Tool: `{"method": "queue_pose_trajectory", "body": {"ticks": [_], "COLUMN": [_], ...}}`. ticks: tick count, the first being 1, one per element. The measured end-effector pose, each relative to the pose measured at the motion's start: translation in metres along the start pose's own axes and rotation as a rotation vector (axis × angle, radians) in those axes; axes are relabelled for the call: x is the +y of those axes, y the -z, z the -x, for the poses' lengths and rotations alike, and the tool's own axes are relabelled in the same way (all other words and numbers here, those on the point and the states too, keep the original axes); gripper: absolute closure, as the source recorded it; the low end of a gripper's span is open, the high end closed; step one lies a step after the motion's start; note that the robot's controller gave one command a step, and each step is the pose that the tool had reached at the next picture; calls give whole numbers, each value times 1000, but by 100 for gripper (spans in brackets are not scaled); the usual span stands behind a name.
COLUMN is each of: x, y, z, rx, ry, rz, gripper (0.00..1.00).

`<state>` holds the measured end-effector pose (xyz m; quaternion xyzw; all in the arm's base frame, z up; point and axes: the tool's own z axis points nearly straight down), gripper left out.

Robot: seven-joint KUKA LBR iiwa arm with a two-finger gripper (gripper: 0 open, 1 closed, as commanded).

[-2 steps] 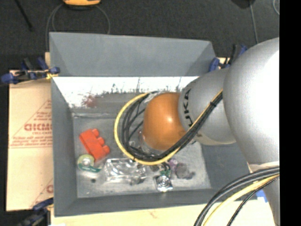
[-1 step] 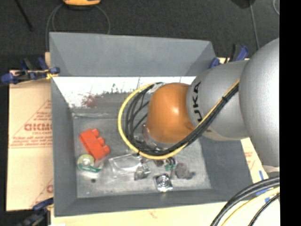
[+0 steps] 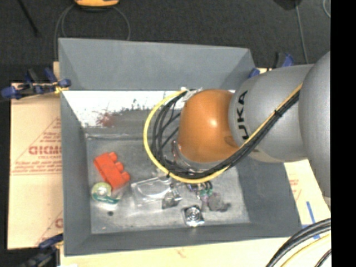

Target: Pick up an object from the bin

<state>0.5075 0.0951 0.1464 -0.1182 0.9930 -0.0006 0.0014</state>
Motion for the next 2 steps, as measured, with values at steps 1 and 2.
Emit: {"method": "queue_pose_trajectory", "body": {"ticks": [1,2], "x": [-1,-3], "y": [37,52], "z": [1,1], "rx": [-1,0], "ry": [-2,-4], "rz": [0,0], "gripper": [100,100]}}
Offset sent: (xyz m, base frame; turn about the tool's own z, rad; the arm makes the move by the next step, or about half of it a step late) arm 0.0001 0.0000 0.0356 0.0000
